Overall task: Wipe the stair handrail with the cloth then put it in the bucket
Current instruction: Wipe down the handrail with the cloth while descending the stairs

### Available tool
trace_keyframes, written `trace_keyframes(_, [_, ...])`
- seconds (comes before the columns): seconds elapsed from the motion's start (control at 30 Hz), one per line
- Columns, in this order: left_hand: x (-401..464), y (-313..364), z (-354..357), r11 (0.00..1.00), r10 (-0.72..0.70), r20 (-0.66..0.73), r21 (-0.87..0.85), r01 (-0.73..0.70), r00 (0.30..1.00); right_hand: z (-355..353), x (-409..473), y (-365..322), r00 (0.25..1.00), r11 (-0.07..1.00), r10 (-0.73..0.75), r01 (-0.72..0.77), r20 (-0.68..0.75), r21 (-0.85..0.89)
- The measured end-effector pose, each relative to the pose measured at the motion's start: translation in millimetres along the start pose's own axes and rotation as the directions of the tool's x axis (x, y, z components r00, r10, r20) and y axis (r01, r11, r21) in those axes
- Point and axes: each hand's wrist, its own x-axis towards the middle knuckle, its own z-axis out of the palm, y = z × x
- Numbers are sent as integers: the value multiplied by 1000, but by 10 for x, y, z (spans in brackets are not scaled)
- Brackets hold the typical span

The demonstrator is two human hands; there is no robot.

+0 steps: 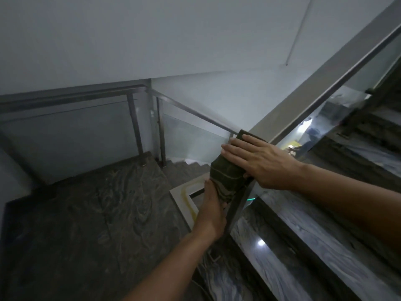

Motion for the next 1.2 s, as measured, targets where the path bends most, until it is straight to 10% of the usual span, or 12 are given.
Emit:
trace_keyframes(0.6, [-117,-226,-1316,908,-148,533,408,-100,833,-197,40,-1450,934,939,301,-326,193,109])
trace_keyframes(0.87, [190,48,-1671,846,-94,581,474,-243,809,-340,-18,-1553,704,464,632,-678,323,570])
trace_keyframes(1.2, [874,156,-2012,884,125,643,274,-380,755,-396,57,-1414,465,8,761,-704,453,710])
